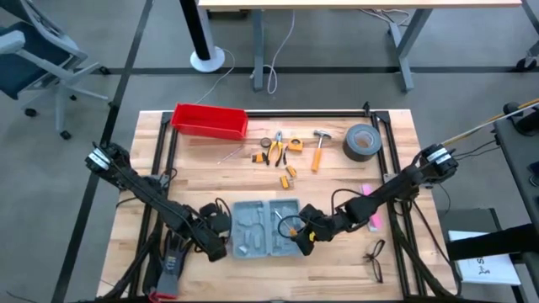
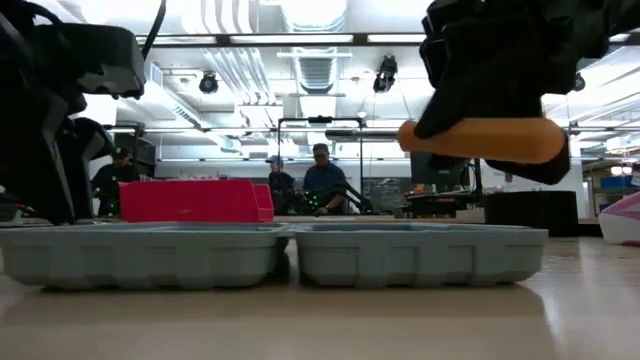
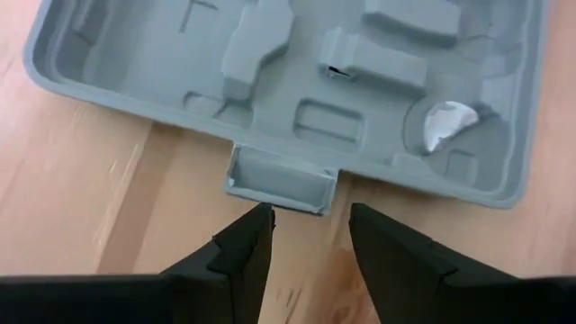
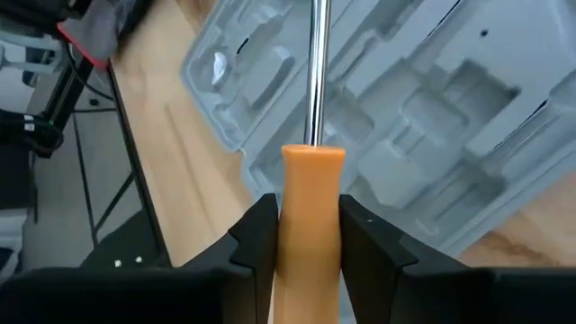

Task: Prefit tool cases
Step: Put the screwdriver bit holder handle into the gray toolbox

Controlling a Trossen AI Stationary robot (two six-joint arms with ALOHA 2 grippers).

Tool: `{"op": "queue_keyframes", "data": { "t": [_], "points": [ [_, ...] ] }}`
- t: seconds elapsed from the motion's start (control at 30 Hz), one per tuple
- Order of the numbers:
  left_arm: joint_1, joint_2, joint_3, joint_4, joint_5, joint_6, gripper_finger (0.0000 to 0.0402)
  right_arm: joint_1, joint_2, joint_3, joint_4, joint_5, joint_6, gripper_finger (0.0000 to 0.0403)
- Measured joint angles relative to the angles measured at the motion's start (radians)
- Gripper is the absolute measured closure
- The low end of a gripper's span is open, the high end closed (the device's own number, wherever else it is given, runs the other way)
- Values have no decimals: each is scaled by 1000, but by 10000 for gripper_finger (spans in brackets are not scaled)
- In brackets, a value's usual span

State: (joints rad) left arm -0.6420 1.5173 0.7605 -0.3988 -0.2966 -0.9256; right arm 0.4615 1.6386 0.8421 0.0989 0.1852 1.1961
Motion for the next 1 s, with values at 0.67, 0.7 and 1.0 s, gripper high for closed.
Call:
{"op": "queue_keyframes", "data": {
  "t": [0.67, 0.7, 1.0],
  "points": [
    [-3, 0, 30, 66, -42, 41, 244, 15, -2, 0, -98, 8, 79, 326],
    [-3, 0, 30, 70, -62, 46, 244, 16, -2, 0, -103, 9, 92, 324],
    [1, 0, 30, 157, -256, 110, 244, 25, -2, -1, -144, 28, 262, 324]
  ]
}}
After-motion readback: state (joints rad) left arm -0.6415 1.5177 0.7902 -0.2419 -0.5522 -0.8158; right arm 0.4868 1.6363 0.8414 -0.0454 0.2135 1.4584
